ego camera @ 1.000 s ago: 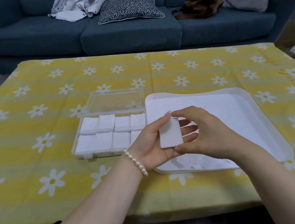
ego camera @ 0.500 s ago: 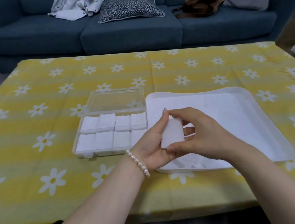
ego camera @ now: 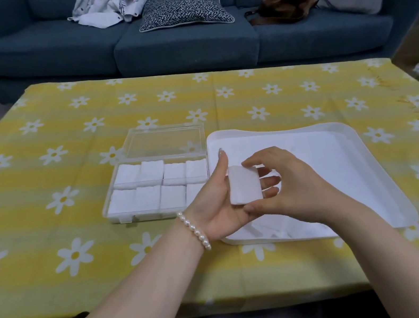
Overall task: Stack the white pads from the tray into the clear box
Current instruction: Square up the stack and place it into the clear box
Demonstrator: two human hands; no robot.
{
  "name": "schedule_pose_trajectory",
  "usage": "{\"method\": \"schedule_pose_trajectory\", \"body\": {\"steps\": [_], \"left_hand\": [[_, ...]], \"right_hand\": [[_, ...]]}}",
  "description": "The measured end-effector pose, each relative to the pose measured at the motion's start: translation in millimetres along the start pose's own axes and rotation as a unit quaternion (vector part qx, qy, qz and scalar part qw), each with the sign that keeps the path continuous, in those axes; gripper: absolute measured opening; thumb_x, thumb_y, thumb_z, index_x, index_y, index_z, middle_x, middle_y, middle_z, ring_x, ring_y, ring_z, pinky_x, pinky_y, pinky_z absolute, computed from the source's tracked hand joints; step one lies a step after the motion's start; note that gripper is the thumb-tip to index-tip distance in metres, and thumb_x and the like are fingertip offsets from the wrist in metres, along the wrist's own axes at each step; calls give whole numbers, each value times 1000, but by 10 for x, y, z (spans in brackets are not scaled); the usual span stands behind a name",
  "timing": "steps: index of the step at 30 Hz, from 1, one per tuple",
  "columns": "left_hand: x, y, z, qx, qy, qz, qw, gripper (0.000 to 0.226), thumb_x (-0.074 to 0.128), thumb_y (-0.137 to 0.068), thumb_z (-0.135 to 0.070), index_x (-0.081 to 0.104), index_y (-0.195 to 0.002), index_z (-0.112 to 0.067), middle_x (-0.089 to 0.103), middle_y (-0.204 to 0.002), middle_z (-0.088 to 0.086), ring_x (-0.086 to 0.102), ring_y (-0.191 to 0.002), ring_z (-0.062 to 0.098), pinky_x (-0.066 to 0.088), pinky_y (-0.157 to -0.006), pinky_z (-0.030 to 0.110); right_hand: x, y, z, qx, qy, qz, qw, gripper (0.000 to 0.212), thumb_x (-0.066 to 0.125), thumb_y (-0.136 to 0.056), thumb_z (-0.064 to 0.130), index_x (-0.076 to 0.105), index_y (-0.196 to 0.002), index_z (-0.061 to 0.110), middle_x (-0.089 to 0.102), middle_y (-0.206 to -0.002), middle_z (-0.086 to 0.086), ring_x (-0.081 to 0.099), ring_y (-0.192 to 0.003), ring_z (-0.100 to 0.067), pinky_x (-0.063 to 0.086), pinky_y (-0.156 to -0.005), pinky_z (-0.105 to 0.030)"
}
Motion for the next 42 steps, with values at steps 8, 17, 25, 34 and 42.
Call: {"method": "schedule_pose_trajectory", "body": {"steps": [8,17,25,34,42], "left_hand": [[60,71,-46,14,33,77,996,47,45,-91,-26,55,-130,-3,46,-141,20,49,-125,35,48,-96,44],[42,32,-9,22,54,14,998,53,31,-97,-46,54,-127,-9,56,-130,18,60,-108,30,54,-87,40],[21,17,-18,29,48,-39,998,56,28,-96,-55,53,-121,-12,63,-117,13,66,-99,25,57,-73,35],[27,68,-5,23,17,-19,999,34,42,-81,-6,66,-105,-2,69,-103,16,69,-91,26,57,-78,34],[-224,187,-221,56,-36,-125,990,26,40,-92,-9,61,-103,-1,65,-94,13,62,-89,24,54,-74,30]], "right_hand": [[-24,-7,-93,56,-194,31,979,59,89,-57,11,59,-105,29,57,-104,8,55,-94,-1,50,-67,-15],[-3,-36,-128,44,-183,-9,982,59,84,-53,26,60,-106,24,58,-106,18,53,-99,7,43,-90,-22],[49,-55,-114,38,-89,-57,994,60,87,-58,21,54,-108,31,52,-114,12,43,-111,-3,34,-77,0],[19,-46,-160,146,-255,-81,952,38,73,-77,35,59,-109,21,60,-108,8,60,-92,3,44,-72,-11],[343,-228,-27,220,-339,-50,913,11,67,-81,10,62,-71,8,62,-71,-6,58,-70,-18,46,-69,-29]]}}
Point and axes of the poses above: each hand's wrist, its own y-axis away from the middle knuckle, its own x-axis out of the palm, z = x × y, the point moved 4 cm from there along -y, towards the middle knuckle
